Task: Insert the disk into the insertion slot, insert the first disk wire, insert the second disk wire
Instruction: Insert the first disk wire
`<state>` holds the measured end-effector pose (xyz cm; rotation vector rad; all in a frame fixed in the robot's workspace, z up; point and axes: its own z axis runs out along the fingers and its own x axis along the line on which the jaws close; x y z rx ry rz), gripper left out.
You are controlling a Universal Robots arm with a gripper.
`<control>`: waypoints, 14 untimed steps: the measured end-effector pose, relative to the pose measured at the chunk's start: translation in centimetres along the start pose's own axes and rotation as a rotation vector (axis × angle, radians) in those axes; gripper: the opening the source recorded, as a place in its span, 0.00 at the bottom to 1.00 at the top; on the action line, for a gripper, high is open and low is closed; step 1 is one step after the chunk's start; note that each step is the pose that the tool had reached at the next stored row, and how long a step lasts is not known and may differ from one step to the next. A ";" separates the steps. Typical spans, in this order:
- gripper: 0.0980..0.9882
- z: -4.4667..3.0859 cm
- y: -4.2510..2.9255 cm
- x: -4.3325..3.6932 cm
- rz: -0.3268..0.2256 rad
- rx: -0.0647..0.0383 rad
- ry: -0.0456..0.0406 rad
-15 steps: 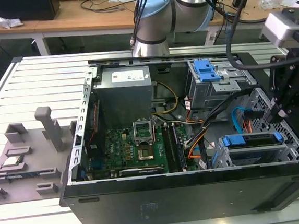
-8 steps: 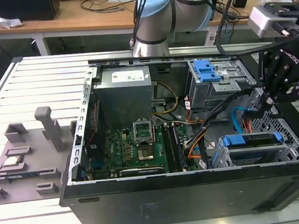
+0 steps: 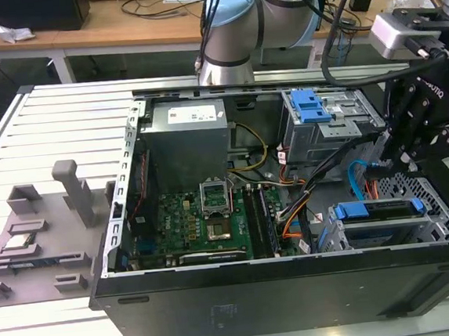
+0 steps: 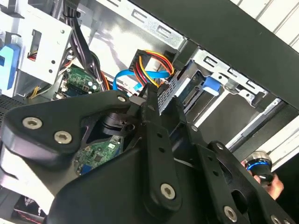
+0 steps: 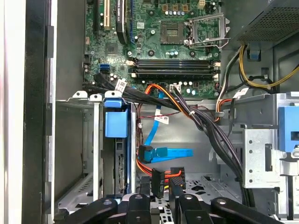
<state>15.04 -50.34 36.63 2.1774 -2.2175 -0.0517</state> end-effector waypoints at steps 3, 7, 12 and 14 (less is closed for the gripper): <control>0.23 0.76 -0.03 -0.06 0.000 0.000 0.0061; 0.23 1.22 -0.05 -0.14 0.001 0.000 0.0237; 0.23 1.28 -0.05 -0.14 0.001 0.001 0.0320; 0.21 1.29 -0.05 -0.14 0.002 0.001 0.0321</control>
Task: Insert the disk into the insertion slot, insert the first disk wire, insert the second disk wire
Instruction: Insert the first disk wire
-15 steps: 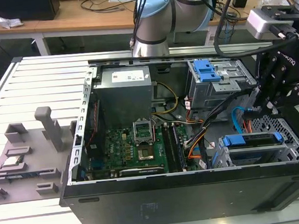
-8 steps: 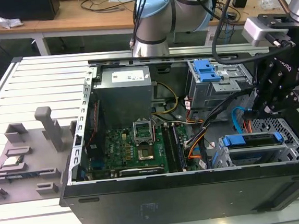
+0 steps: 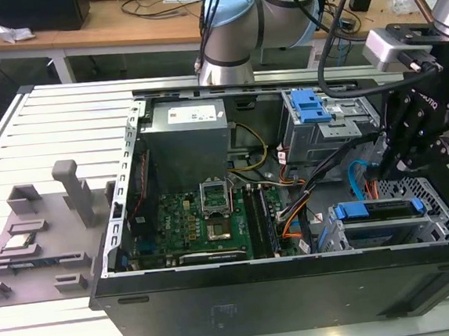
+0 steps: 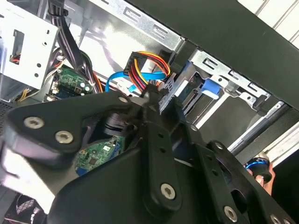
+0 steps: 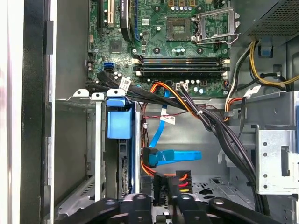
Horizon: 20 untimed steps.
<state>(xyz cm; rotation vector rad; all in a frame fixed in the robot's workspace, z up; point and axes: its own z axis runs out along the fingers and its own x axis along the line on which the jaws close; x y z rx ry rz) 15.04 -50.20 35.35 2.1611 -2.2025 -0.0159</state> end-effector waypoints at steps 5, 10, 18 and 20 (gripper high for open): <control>0.08 0.00 0.00 0.01 0.000 0.000 0.0004; 0.08 0.05 -0.03 1.42 0.000 0.000 0.0009; 0.08 0.12 -0.06 2.55 0.000 0.000 0.0009; 0.08 0.23 -0.08 2.72 0.000 0.000 0.0008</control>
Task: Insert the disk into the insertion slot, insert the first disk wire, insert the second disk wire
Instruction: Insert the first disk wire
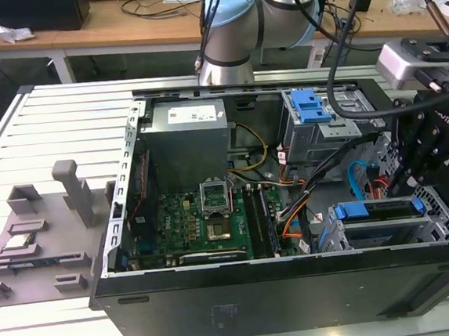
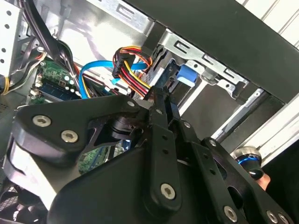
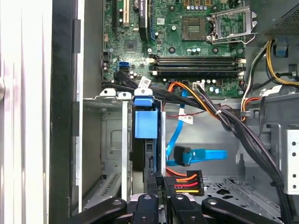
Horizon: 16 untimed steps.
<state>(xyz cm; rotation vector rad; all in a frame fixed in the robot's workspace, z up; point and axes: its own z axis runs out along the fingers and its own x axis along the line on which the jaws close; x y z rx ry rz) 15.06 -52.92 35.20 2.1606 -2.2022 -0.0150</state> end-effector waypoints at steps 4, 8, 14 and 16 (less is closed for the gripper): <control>0.08 0.22 -0.30 0.07 0.000 -0.001 0.0003; 0.08 0.45 -0.47 0.20 0.000 -0.002 0.0002; 0.08 0.81 -0.50 0.40 0.000 -0.002 0.0003; 0.08 0.93 -0.51 0.40 0.003 -0.002 0.0001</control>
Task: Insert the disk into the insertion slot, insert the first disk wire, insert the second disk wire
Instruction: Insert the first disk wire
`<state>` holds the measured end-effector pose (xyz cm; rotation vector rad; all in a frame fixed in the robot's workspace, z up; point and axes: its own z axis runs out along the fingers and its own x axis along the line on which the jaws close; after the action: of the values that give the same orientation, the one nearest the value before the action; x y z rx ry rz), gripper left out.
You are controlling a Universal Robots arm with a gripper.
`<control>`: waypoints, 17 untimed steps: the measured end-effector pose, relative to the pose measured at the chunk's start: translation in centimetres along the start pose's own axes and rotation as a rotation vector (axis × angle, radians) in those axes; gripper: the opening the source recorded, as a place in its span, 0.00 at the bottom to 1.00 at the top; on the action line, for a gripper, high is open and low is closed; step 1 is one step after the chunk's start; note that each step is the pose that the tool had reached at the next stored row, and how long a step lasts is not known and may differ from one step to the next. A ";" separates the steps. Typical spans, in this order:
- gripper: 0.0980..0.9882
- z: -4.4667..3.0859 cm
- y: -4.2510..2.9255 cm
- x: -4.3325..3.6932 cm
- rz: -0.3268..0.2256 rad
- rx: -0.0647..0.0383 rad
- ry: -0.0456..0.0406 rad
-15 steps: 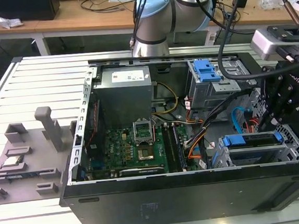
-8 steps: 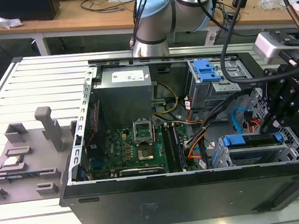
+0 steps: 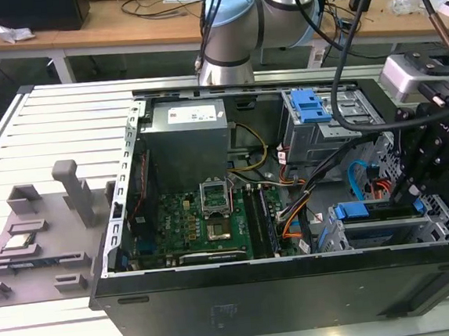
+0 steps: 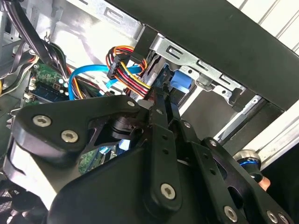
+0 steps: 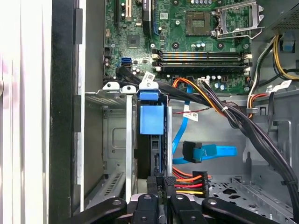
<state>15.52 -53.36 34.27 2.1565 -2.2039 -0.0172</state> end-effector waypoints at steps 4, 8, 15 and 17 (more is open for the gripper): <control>0.08 0.14 -0.01 -0.01 0.004 0.000 -0.0014; 0.08 0.34 -0.01 -0.01 0.005 0.000 -0.0016; 0.08 0.61 -0.03 -0.02 0.005 0.000 -0.0013; 0.16 0.68 -0.03 -0.02 0.005 0.000 -0.0017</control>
<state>15.51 -53.36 33.59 2.1513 -2.2103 -0.0190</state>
